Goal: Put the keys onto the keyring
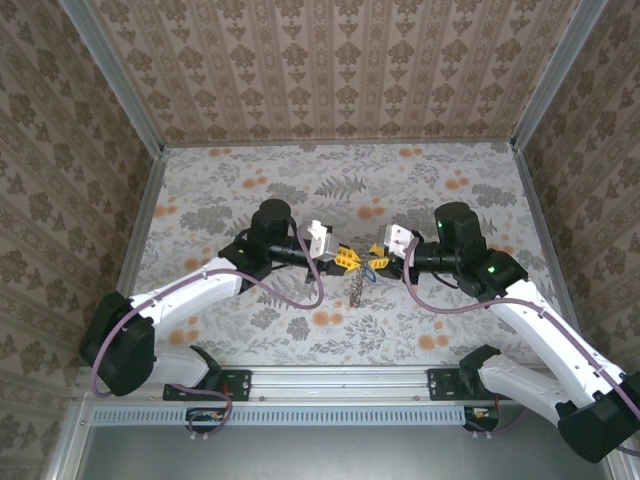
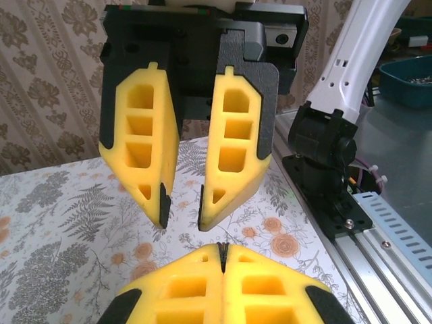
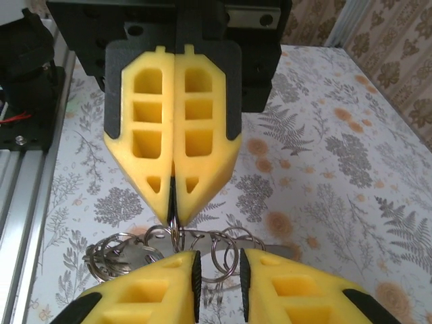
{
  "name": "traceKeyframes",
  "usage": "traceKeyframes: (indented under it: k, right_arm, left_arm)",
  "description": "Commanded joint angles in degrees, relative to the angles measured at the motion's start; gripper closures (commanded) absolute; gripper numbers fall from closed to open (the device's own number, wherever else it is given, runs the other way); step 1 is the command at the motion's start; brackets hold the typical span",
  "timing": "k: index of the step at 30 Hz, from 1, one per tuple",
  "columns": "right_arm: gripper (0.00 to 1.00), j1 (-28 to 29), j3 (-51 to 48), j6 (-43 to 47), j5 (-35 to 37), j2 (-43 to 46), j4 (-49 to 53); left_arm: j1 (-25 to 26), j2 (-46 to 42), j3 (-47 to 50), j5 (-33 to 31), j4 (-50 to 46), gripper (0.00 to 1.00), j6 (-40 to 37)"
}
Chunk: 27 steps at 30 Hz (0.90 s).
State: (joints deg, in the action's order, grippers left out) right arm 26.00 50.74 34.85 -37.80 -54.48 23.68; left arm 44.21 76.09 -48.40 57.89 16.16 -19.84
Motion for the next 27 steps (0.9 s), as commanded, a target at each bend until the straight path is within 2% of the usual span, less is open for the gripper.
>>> traceKeyframes:
  k: [1, 8, 12, 18, 23, 27]
  right_arm:
    - [0.73, -0.2, 0.1, -0.9, -5.4, -1.0, -1.0]
    - [0.7, -0.2, -0.8, -0.1, -5.8, -1.6, 0.0]
    - [0.64, -0.2, -1.2, 0.0, -6.0, -1.9, 0.8]
    - [0.66, -0.2, -1.3, -1.0, -7.8, -3.6, -0.1]
    - [0.78, -0.1, -1.3, -2.0, -9.1, -4.4, -1.6]
    - [0.94, 0.0, -1.3, -2.3, -10.3, -4.7, -2.3]
  left_arm:
    - [0.3, -0.4, -2.2, 2.6, 0.6, 1.0, -1.5]
    - [0.4, -0.2, -2.7, 2.9, 0.4, 1.0, -1.6]
    - [0.4, 0.0, -3.1, 2.8, 0.2, 1.0, -1.7]
    - [0.5, 0.5, -4.1, 3.0, -0.3, 1.0, -1.9]
    - [0.8, 1.1, -4.8, 3.2, -0.3, 1.0, -1.8]
    - [1.2, 1.9, -5.1, 2.8, 0.0, 1.0, -1.4]
